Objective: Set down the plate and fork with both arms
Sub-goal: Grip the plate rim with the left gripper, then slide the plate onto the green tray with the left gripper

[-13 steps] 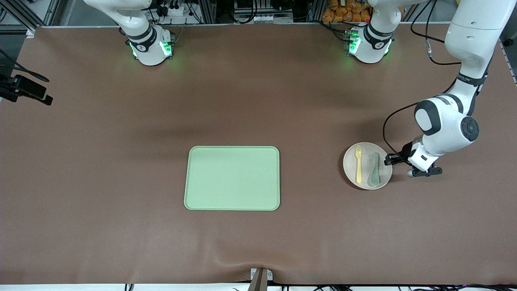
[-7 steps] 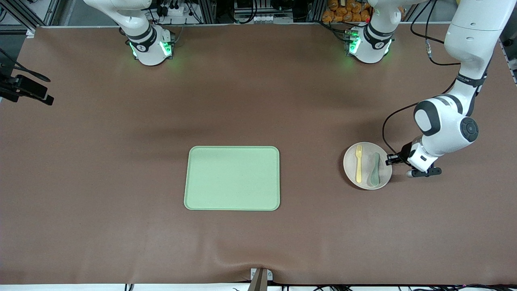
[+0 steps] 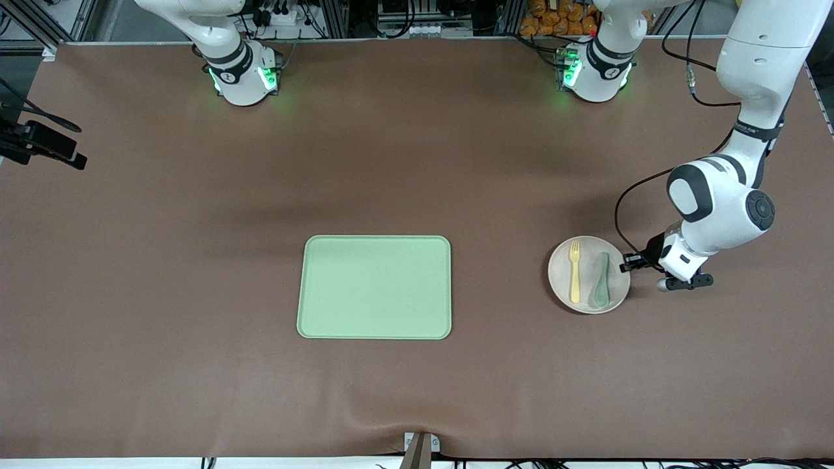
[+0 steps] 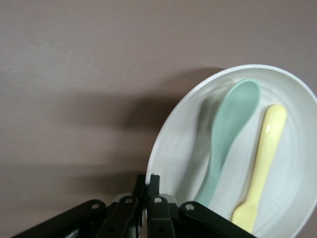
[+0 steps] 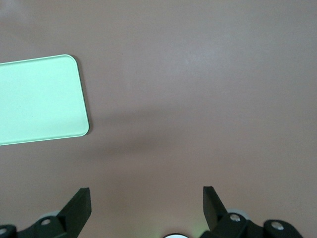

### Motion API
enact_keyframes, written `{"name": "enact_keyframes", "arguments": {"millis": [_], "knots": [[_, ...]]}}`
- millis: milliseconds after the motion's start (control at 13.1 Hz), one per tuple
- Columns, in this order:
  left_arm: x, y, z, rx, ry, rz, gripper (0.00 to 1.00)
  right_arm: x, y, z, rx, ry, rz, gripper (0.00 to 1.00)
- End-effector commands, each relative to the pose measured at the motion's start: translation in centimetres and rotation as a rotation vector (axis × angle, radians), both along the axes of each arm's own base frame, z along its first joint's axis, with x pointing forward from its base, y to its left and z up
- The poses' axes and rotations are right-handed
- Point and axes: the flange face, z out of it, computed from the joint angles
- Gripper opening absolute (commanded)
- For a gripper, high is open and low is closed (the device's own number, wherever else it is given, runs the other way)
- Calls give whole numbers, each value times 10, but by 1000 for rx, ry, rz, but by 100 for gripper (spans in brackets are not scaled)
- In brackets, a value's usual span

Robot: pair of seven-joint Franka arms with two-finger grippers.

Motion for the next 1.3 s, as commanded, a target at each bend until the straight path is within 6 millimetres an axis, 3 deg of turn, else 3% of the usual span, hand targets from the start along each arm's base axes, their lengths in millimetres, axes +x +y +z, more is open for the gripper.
{"name": "enact_keyframes", "arguments": {"millis": [0, 458, 764, 917, 1223], "knots": [[16, -21, 12, -42, -33, 0, 0, 0, -2, 2, 15, -2, 10, 100], [39, -94, 45, -109, -56, -8, 0, 0, -2, 1, 15, 0, 8, 100], [46, -176, 62, -148, -6, 63, 0, -1, 3, -2, 15, 13, 19, 100], [50, -219, 64, -165, 9, 98, 0, -1, -5, -10, 17, 32, 16, 100], [45, -303, 51, -191, 74, 170, 0, 0, -20, -12, 21, 22, 60, 100]]}}
